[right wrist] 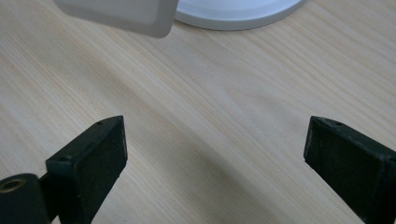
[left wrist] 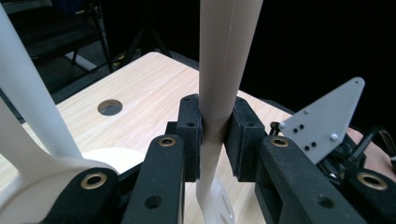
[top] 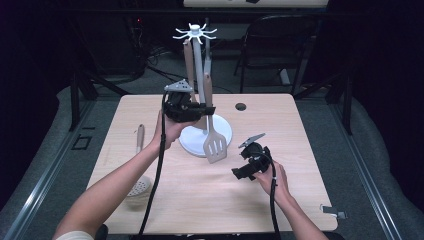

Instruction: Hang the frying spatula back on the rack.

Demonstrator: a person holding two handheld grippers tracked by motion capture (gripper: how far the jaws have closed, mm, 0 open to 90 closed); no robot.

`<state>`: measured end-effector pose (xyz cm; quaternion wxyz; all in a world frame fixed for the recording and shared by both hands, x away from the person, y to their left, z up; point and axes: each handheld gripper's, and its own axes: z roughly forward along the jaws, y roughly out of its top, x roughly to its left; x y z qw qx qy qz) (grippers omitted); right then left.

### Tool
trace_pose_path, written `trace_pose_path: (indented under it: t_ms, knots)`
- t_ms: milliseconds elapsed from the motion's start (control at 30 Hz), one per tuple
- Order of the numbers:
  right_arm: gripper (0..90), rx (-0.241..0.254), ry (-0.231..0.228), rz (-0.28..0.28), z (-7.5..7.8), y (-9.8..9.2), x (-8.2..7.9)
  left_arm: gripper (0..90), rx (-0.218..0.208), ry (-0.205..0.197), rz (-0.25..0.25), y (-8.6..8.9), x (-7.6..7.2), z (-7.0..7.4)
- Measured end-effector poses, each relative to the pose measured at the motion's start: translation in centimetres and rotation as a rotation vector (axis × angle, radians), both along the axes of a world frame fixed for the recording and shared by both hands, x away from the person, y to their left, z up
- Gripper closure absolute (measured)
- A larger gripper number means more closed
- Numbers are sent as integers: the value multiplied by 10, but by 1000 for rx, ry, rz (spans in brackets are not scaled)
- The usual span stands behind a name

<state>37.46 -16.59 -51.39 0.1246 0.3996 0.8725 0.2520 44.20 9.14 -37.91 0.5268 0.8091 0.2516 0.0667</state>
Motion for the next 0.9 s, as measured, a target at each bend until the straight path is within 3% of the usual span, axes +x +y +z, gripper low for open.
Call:
trace_pose_path:
  t_ms: [433,700,900]
  knots:
    - [59,1,-1,4,-1,-1,0,770,6,-20,27,3,13,14]
    - [59,-29,-1,7,1,-1,0,770,8,-23,42,6,21,22]
    - [59,-8,0,3,-1,0,1,770,0,-40,55,7,26,31]
